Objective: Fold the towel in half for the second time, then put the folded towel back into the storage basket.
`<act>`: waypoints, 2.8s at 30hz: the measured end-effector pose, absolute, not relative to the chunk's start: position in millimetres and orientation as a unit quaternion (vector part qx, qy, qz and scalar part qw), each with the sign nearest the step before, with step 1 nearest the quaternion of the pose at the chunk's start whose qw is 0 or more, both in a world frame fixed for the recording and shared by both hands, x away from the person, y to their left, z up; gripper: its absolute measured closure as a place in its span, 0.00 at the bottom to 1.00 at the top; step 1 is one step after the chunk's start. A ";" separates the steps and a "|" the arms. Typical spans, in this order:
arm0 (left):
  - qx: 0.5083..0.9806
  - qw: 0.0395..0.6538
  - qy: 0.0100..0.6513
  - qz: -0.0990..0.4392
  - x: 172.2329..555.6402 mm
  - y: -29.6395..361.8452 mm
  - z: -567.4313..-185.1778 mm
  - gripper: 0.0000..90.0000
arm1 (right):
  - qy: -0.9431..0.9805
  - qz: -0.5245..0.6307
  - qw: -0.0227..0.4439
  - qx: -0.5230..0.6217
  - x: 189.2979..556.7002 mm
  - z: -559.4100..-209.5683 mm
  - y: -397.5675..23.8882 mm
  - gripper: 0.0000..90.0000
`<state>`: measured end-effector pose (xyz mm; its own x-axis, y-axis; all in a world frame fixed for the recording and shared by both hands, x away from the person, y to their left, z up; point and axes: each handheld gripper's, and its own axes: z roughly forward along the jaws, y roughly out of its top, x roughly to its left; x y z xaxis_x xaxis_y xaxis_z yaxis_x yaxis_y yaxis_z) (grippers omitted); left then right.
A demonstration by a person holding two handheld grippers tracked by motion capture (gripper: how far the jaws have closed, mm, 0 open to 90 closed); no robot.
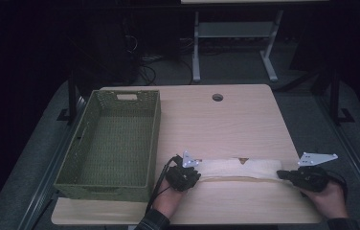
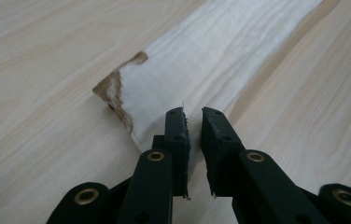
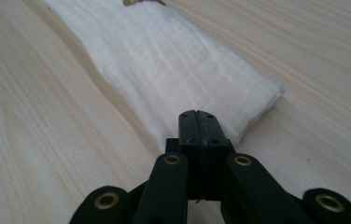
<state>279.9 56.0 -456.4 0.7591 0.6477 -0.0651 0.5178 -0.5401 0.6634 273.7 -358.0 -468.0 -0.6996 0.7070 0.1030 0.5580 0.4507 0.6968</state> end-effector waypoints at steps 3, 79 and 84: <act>0.872 0.344 0.336 0.092 280.3 56.2 -456.0 0.89 | 0.846 0.367 0.101 0.373 274.1 -468.1 -358.1 0.99; 0.856 0.386 0.332 0.089 308.9 59.0 -442.3 0.82 | 0.828 0.383 0.155 0.379 383.7 -459.2 -315.3 0.57; 0.870 0.351 0.335 0.084 320.2 54.0 -452.5 1.00 | 0.829 0.377 0.160 0.381 378.5 -461.6 -317.0 0.47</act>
